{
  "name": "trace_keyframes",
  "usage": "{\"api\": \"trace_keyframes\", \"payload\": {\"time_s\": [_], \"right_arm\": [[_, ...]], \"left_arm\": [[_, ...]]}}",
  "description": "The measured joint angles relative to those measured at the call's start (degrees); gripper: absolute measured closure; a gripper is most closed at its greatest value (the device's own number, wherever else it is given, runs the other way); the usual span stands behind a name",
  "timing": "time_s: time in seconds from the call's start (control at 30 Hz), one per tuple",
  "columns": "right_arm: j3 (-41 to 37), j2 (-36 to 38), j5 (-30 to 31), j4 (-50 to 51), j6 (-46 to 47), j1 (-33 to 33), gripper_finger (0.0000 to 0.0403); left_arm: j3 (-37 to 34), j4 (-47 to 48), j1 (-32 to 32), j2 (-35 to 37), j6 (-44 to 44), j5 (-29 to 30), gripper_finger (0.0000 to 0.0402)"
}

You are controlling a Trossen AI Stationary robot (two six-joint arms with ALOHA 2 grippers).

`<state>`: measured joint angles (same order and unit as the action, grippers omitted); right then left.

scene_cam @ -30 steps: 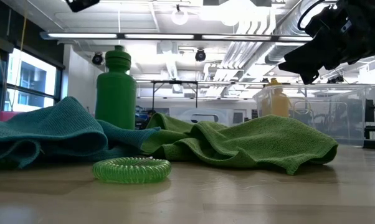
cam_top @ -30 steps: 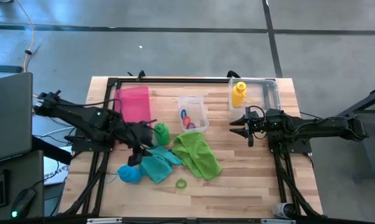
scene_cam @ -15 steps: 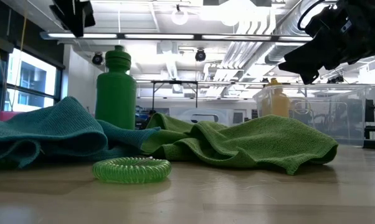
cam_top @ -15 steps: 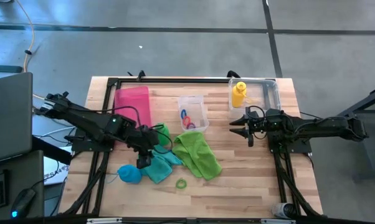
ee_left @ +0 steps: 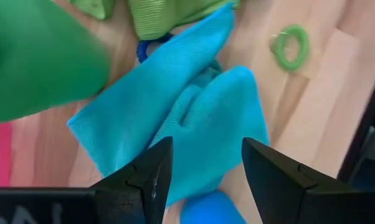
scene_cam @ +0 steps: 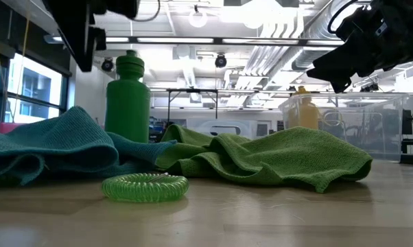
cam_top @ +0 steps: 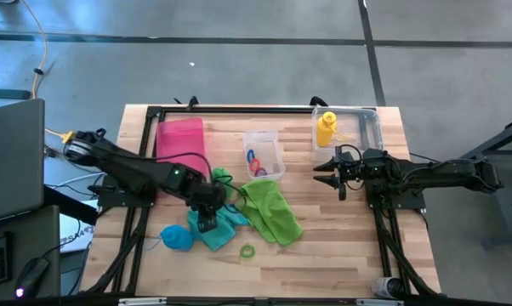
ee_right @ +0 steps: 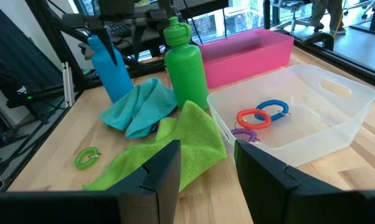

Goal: Pick & Place Sports Items
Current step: Put the blue microfiber towel into the red bin

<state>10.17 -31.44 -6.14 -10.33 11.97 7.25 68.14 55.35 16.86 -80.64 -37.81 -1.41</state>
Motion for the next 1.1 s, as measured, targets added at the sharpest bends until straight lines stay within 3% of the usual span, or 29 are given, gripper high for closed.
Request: {"api": "trace_keyframes", "payload": {"time_s": [0.83, 1.1], "right_arm": [[0.0, 0.0, 0.0, 0.3, 0.0, 0.0, 0.0261], [0.0, 0.0, 0.0, 0.3, 0.0, 0.0, 0.0261]], "left_arm": [[-0.1, 5.2, -0.3, -3.7, 4.3, -1.5, 0.0216], [-0.3, 5.3, -0.2, -5.1, 0.3, -1.5, 0.0216]]}}
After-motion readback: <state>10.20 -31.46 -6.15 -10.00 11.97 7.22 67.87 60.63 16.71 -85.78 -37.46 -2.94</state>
